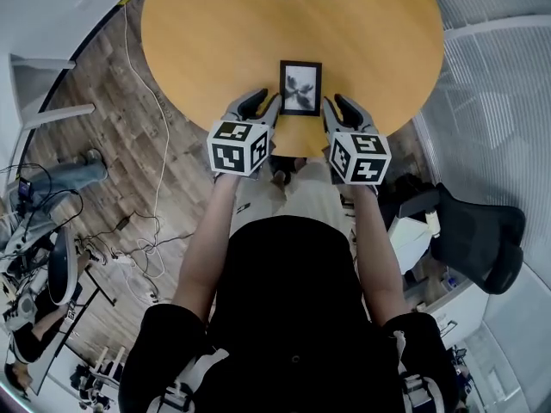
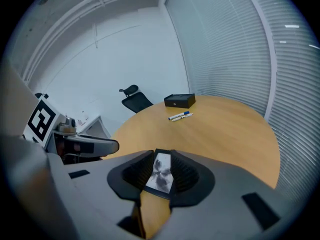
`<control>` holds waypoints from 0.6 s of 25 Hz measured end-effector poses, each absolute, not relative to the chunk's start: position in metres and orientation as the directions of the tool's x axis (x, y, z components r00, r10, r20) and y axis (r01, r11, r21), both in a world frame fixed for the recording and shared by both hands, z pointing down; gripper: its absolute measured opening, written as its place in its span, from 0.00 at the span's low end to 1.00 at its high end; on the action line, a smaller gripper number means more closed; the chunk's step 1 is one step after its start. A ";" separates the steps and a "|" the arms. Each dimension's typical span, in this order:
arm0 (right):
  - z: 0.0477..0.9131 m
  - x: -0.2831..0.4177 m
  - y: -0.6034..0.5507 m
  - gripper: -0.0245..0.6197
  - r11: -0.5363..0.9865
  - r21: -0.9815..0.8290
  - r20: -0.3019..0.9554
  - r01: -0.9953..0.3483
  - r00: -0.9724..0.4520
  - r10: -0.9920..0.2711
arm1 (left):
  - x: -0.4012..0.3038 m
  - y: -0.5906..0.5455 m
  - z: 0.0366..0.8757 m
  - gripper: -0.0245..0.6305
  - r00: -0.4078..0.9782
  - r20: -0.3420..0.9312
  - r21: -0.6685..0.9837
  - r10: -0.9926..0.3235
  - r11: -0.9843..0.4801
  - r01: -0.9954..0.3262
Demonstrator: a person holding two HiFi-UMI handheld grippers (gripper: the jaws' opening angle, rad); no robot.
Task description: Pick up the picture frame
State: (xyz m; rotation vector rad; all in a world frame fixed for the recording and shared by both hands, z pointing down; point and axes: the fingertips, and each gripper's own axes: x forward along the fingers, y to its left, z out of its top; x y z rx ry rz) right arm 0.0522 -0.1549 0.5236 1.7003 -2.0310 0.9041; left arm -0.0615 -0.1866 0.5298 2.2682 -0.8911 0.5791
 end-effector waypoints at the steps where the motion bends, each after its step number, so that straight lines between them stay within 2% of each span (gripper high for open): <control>1: 0.532 0.054 -0.156 0.22 0.074 -0.258 0.635 -0.963 -0.227 -0.738 | -0.059 -0.188 0.538 0.19 0.671 0.600 0.394 -0.435 -0.569 -0.722; 15: 0.628 0.071 -0.172 0.23 0.038 -0.278 0.749 -0.960 -0.241 -0.617 | -0.031 -0.205 0.634 0.19 0.610 0.722 0.414 -0.328 -0.501 -0.760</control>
